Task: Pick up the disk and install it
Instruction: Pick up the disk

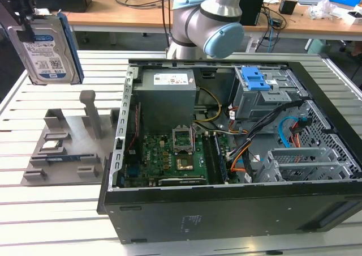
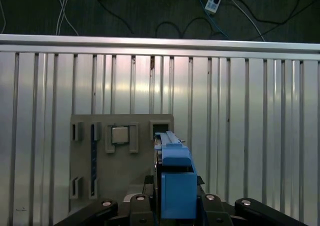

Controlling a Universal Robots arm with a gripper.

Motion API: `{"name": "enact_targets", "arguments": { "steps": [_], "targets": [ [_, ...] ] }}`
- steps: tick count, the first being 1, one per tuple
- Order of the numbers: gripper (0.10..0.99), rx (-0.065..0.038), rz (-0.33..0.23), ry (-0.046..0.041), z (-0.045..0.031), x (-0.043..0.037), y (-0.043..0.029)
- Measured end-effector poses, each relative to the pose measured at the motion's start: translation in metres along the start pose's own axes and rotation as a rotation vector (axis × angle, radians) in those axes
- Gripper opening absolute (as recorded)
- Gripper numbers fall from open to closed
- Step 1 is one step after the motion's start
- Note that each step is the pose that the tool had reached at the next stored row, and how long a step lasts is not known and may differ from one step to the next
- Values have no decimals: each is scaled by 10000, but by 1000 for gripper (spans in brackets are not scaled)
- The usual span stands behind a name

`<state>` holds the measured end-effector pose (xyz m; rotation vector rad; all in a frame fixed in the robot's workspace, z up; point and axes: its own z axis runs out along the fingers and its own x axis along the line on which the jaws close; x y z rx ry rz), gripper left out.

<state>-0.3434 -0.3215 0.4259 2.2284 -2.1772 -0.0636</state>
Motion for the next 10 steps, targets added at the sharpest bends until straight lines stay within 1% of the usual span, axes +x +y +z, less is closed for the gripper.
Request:
{"name": "enact_targets", "arguments": {
  "steps": [2, 4, 10],
  "targets": [
    [369, 0, 0, 0, -25, -1, 0],
    [369, 0, 0, 0, -80, -5, 2],
    [369, -1, -1, 0, -183, -8, 6]
  ]
}}
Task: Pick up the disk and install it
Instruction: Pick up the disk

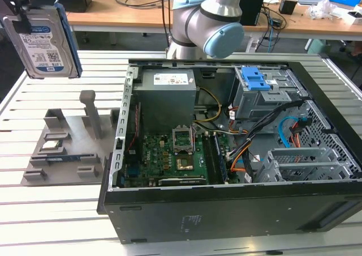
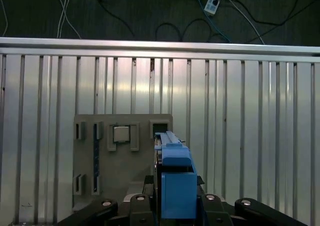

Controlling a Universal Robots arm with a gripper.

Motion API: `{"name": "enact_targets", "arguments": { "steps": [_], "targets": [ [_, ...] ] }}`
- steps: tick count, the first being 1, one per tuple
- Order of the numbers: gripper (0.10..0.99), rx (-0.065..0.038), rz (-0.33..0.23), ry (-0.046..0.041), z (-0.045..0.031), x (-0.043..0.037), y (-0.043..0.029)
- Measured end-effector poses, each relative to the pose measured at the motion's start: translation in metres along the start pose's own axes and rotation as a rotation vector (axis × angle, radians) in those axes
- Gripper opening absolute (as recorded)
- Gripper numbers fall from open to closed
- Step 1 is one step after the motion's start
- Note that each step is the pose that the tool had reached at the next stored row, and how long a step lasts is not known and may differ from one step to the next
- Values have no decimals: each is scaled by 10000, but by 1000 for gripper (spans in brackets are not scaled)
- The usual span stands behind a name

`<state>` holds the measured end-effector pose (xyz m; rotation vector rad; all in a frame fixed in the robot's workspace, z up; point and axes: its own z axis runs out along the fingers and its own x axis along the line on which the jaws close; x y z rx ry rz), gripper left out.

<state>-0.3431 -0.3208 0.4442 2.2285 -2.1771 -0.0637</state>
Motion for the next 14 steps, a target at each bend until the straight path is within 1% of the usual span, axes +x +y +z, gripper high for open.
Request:
{"name": "enact_targets", "arguments": {
  "steps": [4, 7, 10, 12, 14],
  "targets": [
    [369, -1, 0, 0, -64, -2, 2],
    [369, -2, 1, 0, -149, -6, 4],
    [369, -5, 0, 0, -202, -8, 4],
    [369, -6, 1, 0, -283, -13, 7],
    [369, -6, 1, 0, -326, -17, 9]
  ]
}}
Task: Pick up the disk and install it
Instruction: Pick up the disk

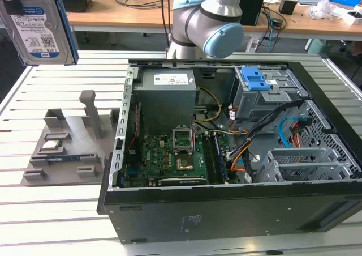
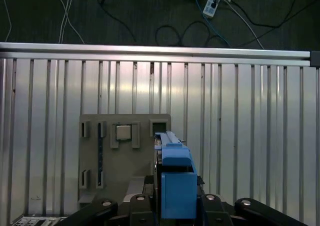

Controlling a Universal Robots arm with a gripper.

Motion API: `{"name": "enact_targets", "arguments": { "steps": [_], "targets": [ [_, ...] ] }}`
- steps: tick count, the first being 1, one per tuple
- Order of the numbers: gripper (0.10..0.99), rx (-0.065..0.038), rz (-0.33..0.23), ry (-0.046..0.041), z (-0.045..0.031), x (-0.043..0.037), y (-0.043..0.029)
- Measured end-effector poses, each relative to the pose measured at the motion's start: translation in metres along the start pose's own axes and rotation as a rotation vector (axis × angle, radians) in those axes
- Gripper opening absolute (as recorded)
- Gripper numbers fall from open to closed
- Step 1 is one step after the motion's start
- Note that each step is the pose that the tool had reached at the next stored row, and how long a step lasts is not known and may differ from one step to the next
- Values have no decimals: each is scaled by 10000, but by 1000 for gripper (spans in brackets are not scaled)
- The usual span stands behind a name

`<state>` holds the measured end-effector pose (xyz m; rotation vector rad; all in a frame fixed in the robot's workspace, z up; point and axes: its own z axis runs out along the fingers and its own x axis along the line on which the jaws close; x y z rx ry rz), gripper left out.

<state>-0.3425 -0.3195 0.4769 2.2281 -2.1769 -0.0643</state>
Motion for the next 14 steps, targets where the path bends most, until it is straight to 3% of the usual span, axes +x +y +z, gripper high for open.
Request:
{"name": "enact_targets", "arguments": {
  "steps": [12, 14],
  "targets": [
    [369, -1, -1, 1, -305, -18, 13],
    [369, 0, 0, 0, -309, -18, 14]
  ]
}}
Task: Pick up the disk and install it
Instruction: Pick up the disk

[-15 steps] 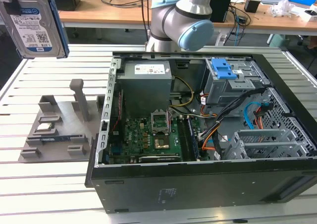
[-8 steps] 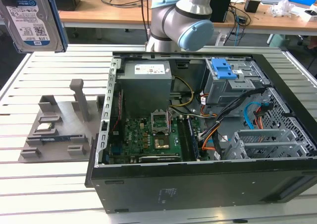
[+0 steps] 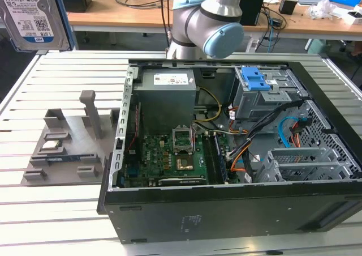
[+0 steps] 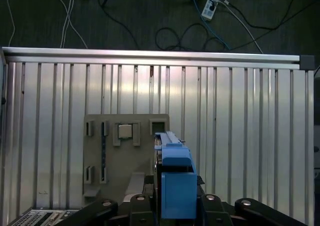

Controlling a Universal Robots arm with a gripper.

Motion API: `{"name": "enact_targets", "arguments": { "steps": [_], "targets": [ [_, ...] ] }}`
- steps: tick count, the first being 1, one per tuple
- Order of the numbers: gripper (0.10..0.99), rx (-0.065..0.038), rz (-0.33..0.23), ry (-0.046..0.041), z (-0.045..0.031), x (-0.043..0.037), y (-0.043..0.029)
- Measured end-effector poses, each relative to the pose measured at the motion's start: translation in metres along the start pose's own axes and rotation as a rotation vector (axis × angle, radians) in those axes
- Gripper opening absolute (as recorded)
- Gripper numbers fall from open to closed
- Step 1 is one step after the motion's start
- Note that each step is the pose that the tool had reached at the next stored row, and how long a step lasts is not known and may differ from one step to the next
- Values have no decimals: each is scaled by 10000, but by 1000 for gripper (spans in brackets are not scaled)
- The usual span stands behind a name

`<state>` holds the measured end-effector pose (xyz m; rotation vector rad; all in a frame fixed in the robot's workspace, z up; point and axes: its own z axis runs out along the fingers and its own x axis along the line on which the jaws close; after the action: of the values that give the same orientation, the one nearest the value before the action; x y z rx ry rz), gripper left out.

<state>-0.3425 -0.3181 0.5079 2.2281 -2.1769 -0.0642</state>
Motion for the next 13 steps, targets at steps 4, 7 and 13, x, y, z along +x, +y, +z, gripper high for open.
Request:
{"name": "enact_targets", "arguments": {
  "steps": [4, 7, 13],
  "targets": [
    [369, 0, 0, 0, -1, 0, 0],
    [369, -2, 1, 0, -3, 0, -14],
    [369, 0, 0, 2, -10, 4, -182]
  ]
}}
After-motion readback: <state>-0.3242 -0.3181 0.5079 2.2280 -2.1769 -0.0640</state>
